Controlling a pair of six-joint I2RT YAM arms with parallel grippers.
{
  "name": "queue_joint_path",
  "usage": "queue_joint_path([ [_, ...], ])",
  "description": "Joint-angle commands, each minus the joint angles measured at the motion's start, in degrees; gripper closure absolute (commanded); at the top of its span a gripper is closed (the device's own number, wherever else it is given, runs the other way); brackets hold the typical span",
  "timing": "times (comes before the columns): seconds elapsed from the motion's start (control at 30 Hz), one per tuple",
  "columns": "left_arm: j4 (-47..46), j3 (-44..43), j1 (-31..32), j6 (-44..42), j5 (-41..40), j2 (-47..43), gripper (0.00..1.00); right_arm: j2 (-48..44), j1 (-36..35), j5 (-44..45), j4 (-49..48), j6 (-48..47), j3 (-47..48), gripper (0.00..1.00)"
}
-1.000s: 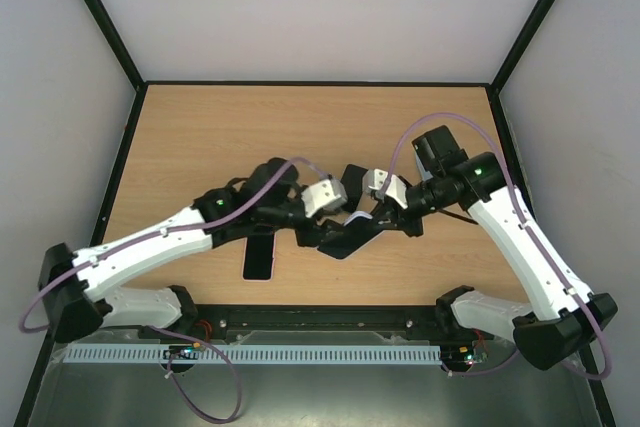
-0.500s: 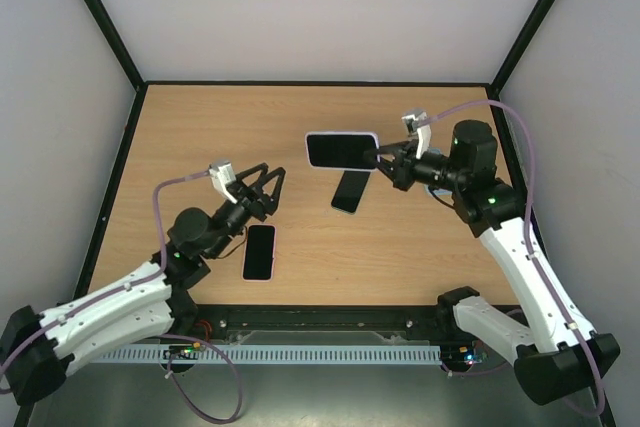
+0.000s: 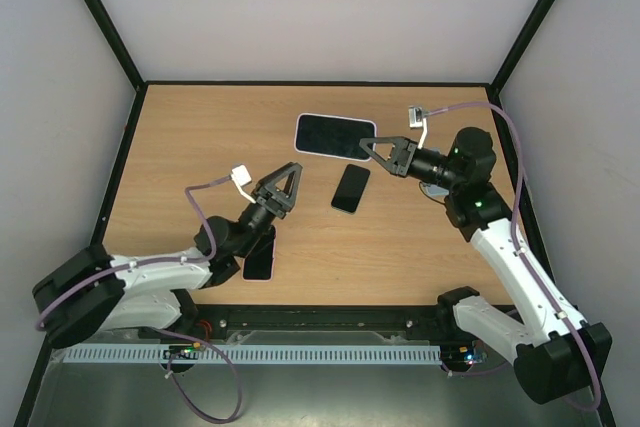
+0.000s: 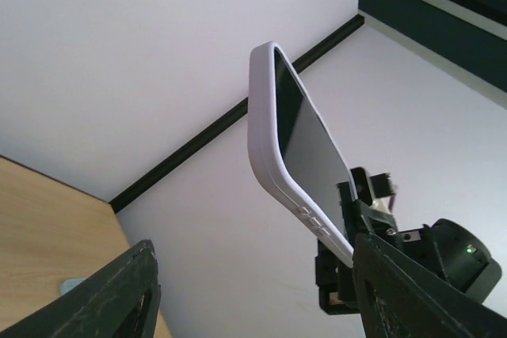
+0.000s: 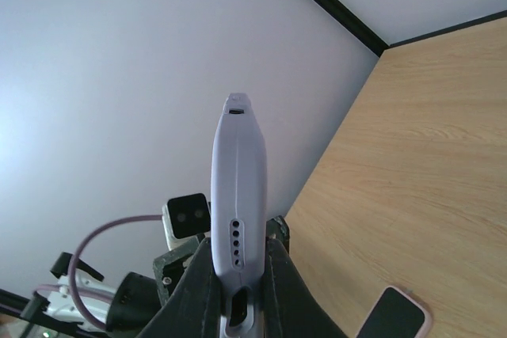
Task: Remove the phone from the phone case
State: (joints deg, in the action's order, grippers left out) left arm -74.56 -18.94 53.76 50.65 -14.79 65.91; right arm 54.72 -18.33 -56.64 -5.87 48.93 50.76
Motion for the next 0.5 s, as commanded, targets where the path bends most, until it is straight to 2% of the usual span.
queue_joint_path([
  [0.0, -18.8, -1.8, 0.3, 2.6, 1.4, 5.1, 0.34, -1.6, 0.2, -1.1, -9.9, 6.3, -1.5, 0.98],
  [0.23, -19.8, -8.1, 0.4, 4.8, 3.3, 12.1, 0.36, -2.2, 0.2, -1.6, -10.5, 6.3, -4.9, 0.98],
  [0.37, -21.7, -10.5, 0.4, 5.8, 3.4, 15.9, 0.46, -2.8, 0.2, -1.9, -10.7, 6.3, -6.4, 0.98],
  [0.47, -23.0, -11.9, 0.3, 6.1, 4.3, 17.8, 0.58, -3.3, 0.2, -1.4, -11.0, 5.7, -7.2, 0.98],
])
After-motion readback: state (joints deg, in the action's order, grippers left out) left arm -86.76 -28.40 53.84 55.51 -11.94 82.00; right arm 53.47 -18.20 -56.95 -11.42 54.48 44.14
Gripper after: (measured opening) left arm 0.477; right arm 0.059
